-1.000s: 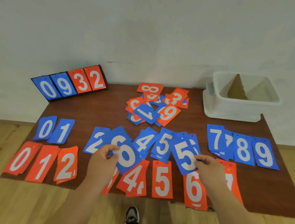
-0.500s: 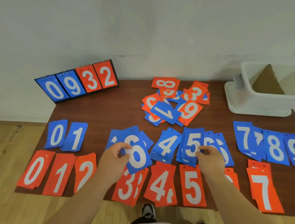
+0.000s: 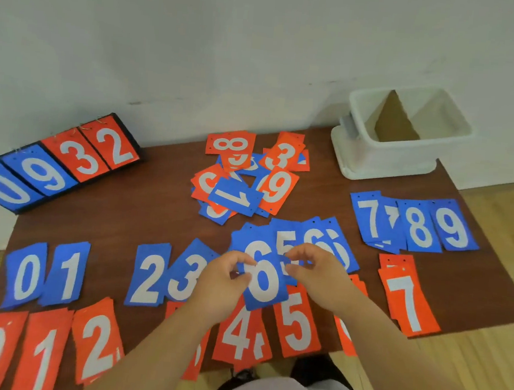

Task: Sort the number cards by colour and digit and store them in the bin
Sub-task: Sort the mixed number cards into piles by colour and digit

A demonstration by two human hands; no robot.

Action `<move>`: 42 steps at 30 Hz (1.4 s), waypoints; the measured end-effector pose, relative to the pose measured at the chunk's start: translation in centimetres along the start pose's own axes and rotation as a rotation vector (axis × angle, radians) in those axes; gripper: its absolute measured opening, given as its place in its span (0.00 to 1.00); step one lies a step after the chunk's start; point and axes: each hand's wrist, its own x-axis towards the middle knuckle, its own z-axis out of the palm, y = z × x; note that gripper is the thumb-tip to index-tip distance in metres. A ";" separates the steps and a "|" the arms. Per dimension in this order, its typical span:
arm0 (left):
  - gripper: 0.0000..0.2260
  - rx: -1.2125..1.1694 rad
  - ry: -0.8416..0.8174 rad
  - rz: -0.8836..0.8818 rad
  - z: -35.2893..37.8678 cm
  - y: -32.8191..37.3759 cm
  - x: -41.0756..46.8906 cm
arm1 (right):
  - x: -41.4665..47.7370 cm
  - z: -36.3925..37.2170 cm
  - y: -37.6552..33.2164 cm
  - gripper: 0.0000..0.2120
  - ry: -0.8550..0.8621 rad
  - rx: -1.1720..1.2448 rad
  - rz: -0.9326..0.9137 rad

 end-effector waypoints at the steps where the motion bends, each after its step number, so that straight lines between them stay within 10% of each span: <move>1: 0.12 0.004 -0.029 0.018 1.3 1.1 0.5 | 0.2 -0.6 0.4 0.07 -0.015 0.018 -0.014; 24: 0.27 0.233 0.341 -0.184 -2.4 1.0 12.5 | 15.3 -4.6 0.1 0.16 0.088 -0.477 0.027; 34: 0.41 0.672 0.145 -0.209 -2.9 -0.8 23.6 | 27.1 0.4 -3.0 0.29 0.143 -0.783 -0.031; 42: 0.30 0.657 0.313 -0.053 -2.9 -1.4 22.9 | 27.5 -0.7 -4.9 0.19 0.111 -0.799 0.068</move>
